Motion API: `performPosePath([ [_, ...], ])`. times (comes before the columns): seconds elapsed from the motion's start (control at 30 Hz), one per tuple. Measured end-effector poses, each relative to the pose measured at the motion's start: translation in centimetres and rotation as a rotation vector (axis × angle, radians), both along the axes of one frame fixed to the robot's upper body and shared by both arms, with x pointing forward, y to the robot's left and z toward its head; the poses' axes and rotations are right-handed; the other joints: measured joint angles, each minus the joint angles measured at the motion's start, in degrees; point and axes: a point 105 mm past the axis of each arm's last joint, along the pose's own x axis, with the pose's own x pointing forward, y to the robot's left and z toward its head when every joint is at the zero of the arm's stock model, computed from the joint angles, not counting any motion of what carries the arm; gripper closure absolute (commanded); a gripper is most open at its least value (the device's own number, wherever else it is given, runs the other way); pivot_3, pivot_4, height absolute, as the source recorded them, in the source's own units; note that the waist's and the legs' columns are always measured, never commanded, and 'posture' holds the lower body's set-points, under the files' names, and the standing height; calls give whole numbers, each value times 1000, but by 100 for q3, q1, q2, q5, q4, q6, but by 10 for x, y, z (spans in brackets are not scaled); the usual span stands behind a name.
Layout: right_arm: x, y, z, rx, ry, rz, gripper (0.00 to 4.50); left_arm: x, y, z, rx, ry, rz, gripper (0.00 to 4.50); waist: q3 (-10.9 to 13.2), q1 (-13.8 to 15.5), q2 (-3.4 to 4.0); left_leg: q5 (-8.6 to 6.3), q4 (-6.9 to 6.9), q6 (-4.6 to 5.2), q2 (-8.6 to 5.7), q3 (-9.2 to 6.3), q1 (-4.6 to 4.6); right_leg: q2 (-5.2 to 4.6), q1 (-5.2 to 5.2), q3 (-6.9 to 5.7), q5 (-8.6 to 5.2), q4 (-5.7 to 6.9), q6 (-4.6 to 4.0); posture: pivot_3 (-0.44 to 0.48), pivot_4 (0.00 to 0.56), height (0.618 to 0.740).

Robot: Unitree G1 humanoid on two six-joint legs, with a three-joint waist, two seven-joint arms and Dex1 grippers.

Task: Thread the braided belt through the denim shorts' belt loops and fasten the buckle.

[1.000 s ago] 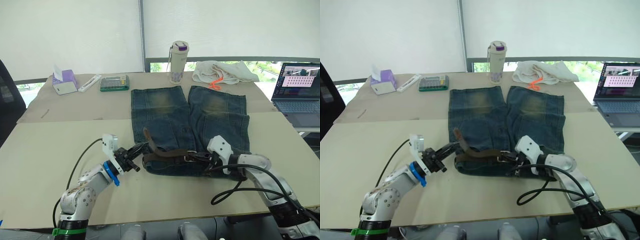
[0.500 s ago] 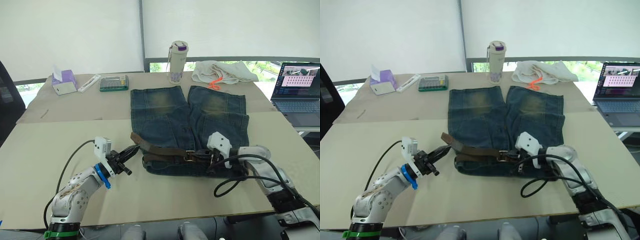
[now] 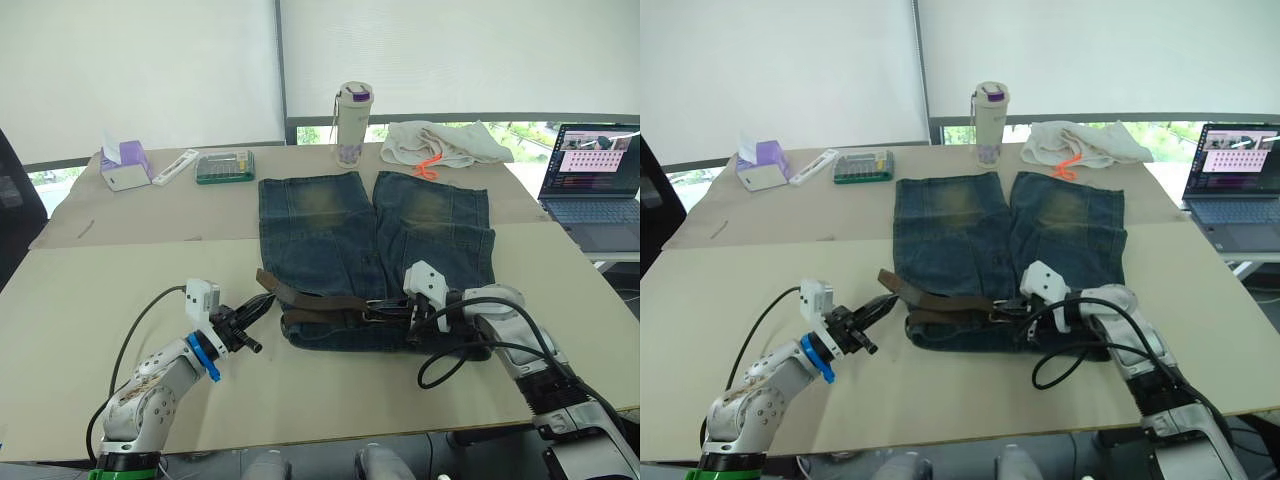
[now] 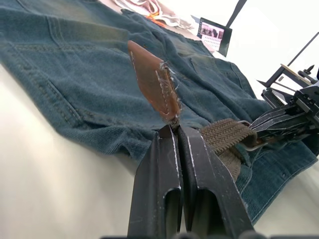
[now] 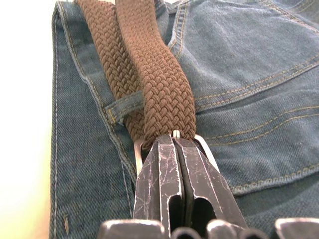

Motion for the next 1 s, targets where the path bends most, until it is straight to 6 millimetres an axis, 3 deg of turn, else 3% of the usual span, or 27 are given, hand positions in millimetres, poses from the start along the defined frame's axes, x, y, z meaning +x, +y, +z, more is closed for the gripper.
performPosePath([
  [0.67,6,2,12,41,-2,39,4468,0,-1,0,-5,0,1,4500,0,8,1,0,1,0,-2,-1,-1,-2,-1,0,1,0,-1,0,150,740],
  [1.0,6,-1,3,-13,-6,49,4468,0,-2,0,-9,-1,-1,4500,-1,14,1,0,2,0,-2,0,-1,-2,-2,0,1,1,-1,0,150,740],
])
